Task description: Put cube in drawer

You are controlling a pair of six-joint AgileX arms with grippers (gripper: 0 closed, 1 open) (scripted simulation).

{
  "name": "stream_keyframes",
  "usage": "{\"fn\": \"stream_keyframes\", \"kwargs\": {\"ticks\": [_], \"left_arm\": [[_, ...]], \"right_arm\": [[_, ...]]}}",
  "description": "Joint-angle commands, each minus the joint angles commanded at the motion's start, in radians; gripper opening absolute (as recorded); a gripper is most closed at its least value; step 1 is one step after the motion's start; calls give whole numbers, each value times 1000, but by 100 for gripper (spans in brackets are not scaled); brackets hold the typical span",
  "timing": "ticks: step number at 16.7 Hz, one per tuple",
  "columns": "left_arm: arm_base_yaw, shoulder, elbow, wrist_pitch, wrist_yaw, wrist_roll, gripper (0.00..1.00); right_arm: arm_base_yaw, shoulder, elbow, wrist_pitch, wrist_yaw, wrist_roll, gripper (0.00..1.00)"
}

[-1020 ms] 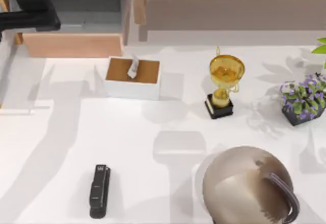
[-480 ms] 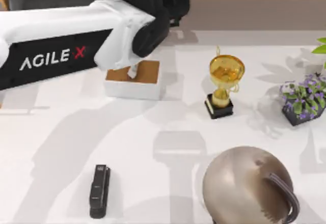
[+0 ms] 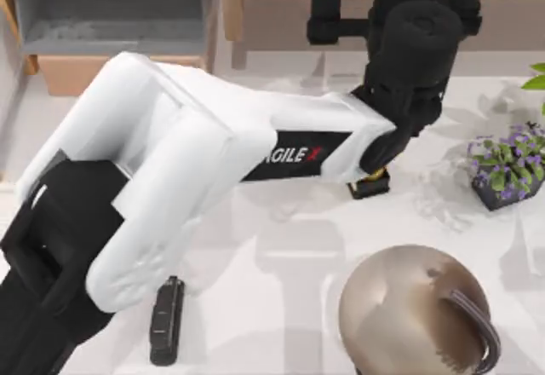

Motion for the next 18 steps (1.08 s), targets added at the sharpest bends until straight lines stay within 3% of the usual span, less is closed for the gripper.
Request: {"fn": "stream_keyframes", "kwargs": {"ticks": [8,18], "left_arm": [[-3,31,25,-7,2,-2,100],[65,200,354,-167,73,-5,100]], "right_arm": [[0,0,0,0,0,0,100],[0,0,0,0,0,0,100]]}}
